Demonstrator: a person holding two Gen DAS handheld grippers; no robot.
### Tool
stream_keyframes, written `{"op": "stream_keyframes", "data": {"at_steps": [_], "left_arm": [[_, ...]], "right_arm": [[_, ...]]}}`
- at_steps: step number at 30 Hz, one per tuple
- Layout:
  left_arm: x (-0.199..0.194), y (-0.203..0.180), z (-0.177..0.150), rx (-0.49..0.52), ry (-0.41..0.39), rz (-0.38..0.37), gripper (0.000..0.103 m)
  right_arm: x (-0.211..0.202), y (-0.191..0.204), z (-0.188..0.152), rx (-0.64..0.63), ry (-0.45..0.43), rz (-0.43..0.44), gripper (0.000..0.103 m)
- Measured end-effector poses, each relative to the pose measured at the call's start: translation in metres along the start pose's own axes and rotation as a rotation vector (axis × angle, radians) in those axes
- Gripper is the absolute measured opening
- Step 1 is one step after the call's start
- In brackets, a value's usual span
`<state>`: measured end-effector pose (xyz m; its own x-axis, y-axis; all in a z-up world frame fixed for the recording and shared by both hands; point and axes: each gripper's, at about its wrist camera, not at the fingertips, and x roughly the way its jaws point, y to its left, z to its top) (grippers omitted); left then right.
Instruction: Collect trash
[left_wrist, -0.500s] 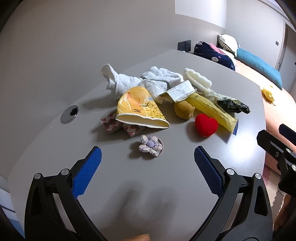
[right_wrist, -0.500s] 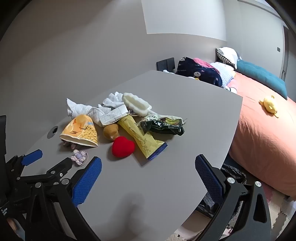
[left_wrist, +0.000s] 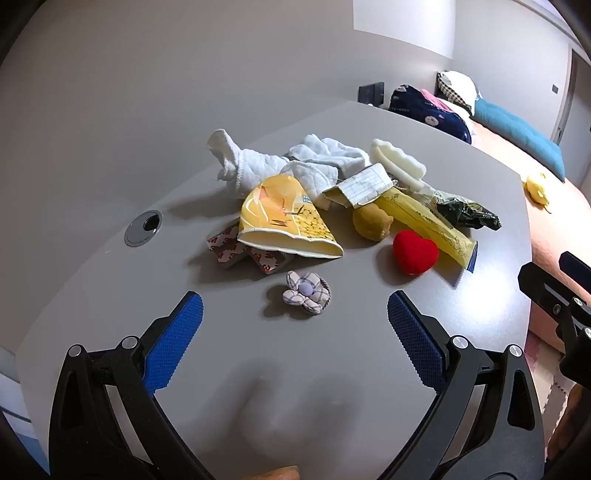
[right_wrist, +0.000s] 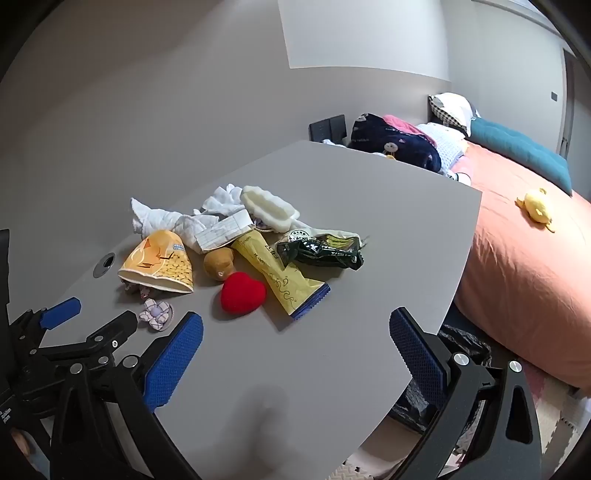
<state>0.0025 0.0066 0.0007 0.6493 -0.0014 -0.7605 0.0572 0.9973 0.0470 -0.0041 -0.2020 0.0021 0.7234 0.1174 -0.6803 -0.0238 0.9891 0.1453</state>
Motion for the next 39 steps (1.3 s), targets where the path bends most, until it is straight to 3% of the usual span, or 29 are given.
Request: {"op": "stream_keyframes", "data": {"at_steps": [39], "left_arm": [[0.002, 0.002, 0.001, -0.008, 0.023, 0.000, 0.097]], "right_arm": [[0.000, -0.006, -0.005, 0.001, 0.006, -0.001, 0.101]]}}
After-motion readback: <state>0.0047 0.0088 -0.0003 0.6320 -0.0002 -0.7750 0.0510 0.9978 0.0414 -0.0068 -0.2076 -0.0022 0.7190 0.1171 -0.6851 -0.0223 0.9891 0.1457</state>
